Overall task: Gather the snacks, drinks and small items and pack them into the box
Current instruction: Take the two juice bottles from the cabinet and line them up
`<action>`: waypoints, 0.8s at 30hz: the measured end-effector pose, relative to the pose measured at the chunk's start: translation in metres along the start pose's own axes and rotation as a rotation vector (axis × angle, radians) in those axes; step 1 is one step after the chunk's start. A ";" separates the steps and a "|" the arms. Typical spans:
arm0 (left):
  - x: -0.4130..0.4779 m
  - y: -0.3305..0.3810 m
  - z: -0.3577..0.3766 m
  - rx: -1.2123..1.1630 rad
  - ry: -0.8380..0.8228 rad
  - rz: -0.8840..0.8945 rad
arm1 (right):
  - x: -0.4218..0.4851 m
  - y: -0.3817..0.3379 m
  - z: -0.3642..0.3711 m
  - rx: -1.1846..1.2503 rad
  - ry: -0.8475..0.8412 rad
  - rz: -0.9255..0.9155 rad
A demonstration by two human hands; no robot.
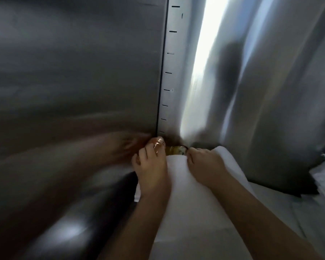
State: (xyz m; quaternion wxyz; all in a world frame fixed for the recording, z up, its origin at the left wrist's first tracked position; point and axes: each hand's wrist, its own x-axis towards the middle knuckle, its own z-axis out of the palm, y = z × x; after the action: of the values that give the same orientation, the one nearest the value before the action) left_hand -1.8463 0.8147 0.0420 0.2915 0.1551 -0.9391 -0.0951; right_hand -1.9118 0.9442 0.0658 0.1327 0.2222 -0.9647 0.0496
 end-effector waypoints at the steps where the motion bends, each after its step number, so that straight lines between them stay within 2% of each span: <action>1: -0.002 0.001 0.000 -0.012 -0.004 0.014 | 0.006 0.000 0.000 -0.012 -0.009 0.031; 5: -0.003 0.001 0.000 -0.057 -0.028 0.060 | 0.029 0.002 0.004 0.062 0.028 0.101; 7: -0.004 0.001 0.000 -0.062 0.002 0.062 | 0.038 0.005 0.009 0.163 0.054 0.049; 10: -0.007 0.000 0.003 -0.077 0.041 0.056 | 0.048 0.010 0.013 0.184 0.047 -0.029; 18: -0.011 -0.002 0.007 -0.066 0.097 0.037 | 0.074 -0.002 0.007 -0.089 -0.290 -0.010; 24: -0.012 -0.003 0.010 -0.018 0.134 0.036 | 0.074 -0.008 0.011 -0.218 -0.311 -0.067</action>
State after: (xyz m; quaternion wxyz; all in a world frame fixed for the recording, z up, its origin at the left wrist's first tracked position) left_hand -1.8422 0.8171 0.0270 0.3565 0.1414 -0.9193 -0.0878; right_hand -1.9748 0.9044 0.0758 0.0067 0.2435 -0.9652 -0.0948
